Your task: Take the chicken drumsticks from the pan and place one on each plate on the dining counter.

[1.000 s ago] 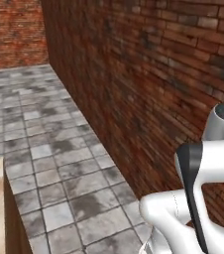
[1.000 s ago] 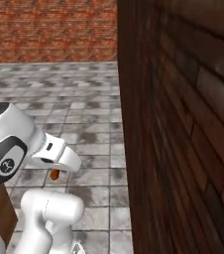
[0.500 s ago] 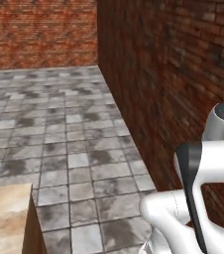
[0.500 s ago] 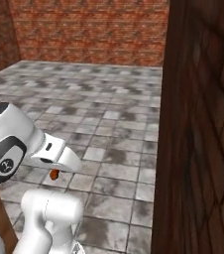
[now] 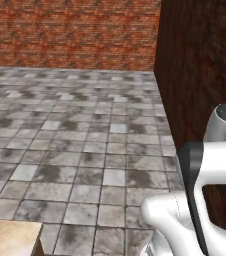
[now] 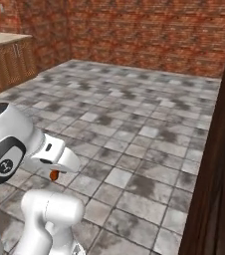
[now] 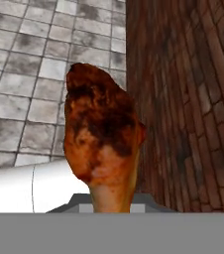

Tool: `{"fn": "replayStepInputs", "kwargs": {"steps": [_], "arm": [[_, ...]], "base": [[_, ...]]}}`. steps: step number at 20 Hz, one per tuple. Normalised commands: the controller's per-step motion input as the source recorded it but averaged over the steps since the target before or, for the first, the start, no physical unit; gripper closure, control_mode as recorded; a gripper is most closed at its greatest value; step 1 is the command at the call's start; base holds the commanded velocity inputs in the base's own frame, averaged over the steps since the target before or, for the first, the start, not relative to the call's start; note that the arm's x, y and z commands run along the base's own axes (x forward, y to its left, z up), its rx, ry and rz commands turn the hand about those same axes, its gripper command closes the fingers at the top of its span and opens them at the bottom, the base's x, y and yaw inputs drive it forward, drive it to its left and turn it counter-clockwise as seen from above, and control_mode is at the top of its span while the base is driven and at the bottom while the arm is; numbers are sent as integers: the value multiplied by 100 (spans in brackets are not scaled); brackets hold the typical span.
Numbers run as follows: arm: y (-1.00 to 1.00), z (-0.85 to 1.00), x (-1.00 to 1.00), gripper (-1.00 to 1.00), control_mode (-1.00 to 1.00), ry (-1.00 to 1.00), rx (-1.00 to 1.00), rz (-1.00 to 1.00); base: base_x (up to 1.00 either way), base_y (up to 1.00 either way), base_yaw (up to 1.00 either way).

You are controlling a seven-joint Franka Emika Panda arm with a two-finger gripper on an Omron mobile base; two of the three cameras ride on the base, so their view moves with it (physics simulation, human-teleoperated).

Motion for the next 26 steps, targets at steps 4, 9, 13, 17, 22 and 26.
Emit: {"fn": "replayStepInputs", "kwargs": {"steps": [4, 9, 13, 17, 22, 26], "arm": [[0, 0, 0, 100, 100, 0, 0, 0], [0, 0, 0, 100, 100, 0, 0, 0], [0, 0, 0, 100, 100, 0, 0, 0], [0, 0, 0, 100, 100, 0, 0, 0], [0, 0, 0, 100, 100, 0, 0, 0], [0, 0, 0, 100, 100, 0, 0, 0]], "base": [[100, 0, 50], [100, 0, 51], [100, 0, 54], [100, 0, 55], [100, 0, 59], [100, 0, 60]]}}
